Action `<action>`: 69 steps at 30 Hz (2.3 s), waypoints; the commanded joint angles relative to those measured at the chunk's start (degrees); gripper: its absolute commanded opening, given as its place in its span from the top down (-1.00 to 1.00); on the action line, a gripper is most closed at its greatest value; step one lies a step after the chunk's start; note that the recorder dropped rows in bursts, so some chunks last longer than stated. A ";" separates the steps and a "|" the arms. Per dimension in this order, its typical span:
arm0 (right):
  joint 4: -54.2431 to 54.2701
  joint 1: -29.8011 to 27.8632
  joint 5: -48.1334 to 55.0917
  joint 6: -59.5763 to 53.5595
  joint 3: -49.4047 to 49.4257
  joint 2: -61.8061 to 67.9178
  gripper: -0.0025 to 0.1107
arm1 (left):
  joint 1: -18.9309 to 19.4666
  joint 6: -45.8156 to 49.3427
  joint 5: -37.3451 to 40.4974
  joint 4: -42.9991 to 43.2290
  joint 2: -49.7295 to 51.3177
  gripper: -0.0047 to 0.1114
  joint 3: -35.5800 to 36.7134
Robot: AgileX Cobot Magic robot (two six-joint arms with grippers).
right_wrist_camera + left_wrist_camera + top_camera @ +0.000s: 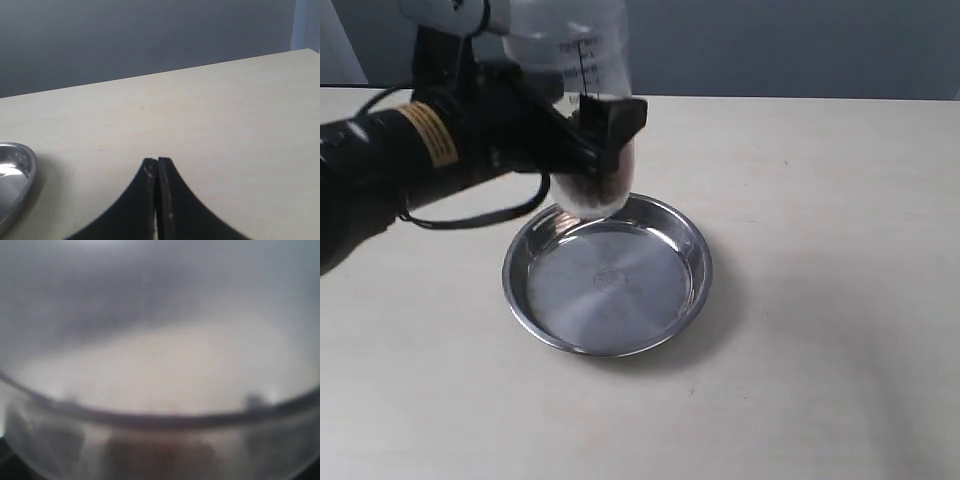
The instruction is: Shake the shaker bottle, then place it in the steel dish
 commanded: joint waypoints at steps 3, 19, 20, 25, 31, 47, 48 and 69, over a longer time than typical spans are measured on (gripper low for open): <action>-0.32 -0.18 -0.49 0.00 0.07 -0.19 0.97 | -0.28 -1.13 -0.78 0.48 -1.62 0.91 -0.16; -0.32 -0.18 -0.49 0.00 0.07 -0.19 0.97 | -1.36 -7.26 0.08 8.58 -1.37 0.91 2.02; -0.32 -0.18 -0.49 0.00 0.07 -0.19 0.97 | -1.36 -7.40 -0.56 7.78 1.64 0.91 4.04; -0.32 -0.18 -0.49 0.00 0.07 -0.19 0.97 | -1.36 -6.70 -7.77 7.24 -0.65 0.91 3.59; -0.32 -0.18 -0.49 0.00 0.07 -0.19 0.97 | -3.61 -2.83 -2.25 6.83 2.83 0.91 2.73; -0.32 -0.18 -0.49 0.00 0.07 -0.19 0.97 | -4.14 -3.94 -14.96 3.33 1.49 0.91 2.06; -0.21 -0.18 -0.49 0.00 0.07 -0.19 0.97 | -4.14 -3.06 -14.63 3.75 -0.76 0.91 0.52; -0.11 -0.18 -0.49 0.00 0.07 -0.19 0.97 | -4.68 -0.21 -8.55 0.81 3.20 0.91 2.90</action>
